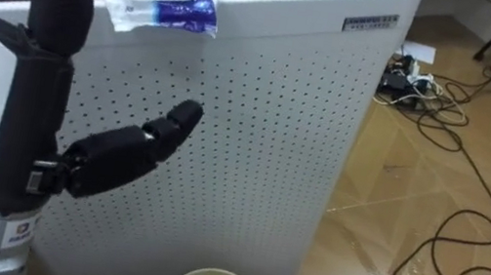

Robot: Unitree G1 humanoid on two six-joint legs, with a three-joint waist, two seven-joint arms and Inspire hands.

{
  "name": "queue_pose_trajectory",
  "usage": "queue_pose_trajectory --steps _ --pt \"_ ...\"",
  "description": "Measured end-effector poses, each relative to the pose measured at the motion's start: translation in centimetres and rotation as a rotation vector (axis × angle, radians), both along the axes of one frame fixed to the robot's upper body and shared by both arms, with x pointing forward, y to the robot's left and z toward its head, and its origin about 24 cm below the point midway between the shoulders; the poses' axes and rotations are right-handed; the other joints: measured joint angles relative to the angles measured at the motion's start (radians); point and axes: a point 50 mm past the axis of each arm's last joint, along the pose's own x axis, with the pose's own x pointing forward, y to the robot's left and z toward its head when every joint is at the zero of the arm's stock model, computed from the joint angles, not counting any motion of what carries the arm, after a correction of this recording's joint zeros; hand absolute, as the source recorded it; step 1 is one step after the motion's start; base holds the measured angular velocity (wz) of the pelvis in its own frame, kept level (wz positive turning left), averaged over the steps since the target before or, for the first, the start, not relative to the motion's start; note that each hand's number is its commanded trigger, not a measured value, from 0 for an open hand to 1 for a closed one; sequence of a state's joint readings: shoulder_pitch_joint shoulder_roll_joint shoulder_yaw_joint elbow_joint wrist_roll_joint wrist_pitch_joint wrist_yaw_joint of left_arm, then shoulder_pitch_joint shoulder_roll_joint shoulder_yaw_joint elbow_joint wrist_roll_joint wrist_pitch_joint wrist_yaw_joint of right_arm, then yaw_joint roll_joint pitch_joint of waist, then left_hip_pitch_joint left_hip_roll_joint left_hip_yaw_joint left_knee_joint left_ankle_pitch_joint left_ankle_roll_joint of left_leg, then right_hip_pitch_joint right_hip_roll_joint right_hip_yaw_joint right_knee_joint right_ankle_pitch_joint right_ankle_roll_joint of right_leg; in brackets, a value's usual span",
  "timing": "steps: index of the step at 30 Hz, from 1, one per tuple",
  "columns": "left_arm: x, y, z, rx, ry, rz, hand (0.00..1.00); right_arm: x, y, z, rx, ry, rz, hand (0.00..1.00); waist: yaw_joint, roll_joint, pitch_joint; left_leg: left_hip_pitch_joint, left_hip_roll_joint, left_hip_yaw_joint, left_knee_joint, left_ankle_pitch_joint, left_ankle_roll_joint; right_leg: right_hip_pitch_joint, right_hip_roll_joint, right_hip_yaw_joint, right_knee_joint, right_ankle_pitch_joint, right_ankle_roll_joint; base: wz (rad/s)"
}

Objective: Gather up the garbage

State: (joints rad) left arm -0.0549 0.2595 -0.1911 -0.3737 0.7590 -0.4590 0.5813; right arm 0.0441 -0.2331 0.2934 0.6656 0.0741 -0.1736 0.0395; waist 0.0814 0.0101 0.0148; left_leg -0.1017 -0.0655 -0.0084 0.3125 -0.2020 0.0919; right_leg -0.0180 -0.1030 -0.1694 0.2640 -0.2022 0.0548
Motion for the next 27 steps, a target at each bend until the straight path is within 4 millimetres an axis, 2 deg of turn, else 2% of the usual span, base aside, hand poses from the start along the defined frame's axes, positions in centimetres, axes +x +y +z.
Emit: queue_pose_trajectory --steps 8,13,16,19,23,27 --pt "0.2 0.3 -0.1 0.082 -0.004 0.068 0.00 -0.5 0.5 0.3 0.023 -0.005 0.024 1.00 0.000 0.001 -0.0017 0.019 0.000 -0.023 -0.016 0.004 -0.007 0.038 0.005 -0.030 -0.033 0.011 -0.002 0.10" --pt "0.1 0.6 -0.5 0.175 -0.010 0.123 0.00 -1.2 0.3 0.0 0.028 0.023 0.034 1.00 0.004 0.007 -0.0073 0.046 0.001 -0.022 -0.028 0.005 -0.009 0.070 0.010 -0.028 -0.061 0.023 -0.002 -0.01" --pt "0.1 0.9 -0.5 0.215 -0.020 0.140 0.00 -1.5 -0.1 0.0 0.019 0.033 0.041 1.00 0.002 0.018 -0.0146 0.049 0.001 -0.023 -0.028 0.005 -0.010 0.074 0.010 -0.029 -0.063 0.024 -0.002 0.00" --pt "0.1 1.0 -0.6 0.242 -0.024 0.147 0.00 -1.9 -0.7 -0.1 0.005 0.051 0.056 1.00 0.002 0.036 -0.0166 0.064 0.000 -0.023 -0.042 0.005 -0.009 0.089 0.010 -0.028 -0.066 0.024 -0.002 0.00" --pt "-0.3 1.0 -0.4 0.283 -0.056 0.164 0.00 -2.1 -1.0 -0.2 -0.017 0.058 0.076 1.00 0.003 0.051 -0.0171 0.073 0.002 -0.022 -0.055 0.010 -0.015 0.089 0.012 -0.026 -0.067 0.024 -0.002 0.00" --pt "-0.7 1.0 -0.5 0.287 -0.055 0.155 0.00 -2.2 -1.2 -0.2 -0.016 0.064 0.073 1.00 0.003 0.052 -0.0156 0.078 0.005 -0.022 -0.061 0.015 -0.018 0.091 0.015 -0.026 -0.070 0.024 -0.002 0.00"
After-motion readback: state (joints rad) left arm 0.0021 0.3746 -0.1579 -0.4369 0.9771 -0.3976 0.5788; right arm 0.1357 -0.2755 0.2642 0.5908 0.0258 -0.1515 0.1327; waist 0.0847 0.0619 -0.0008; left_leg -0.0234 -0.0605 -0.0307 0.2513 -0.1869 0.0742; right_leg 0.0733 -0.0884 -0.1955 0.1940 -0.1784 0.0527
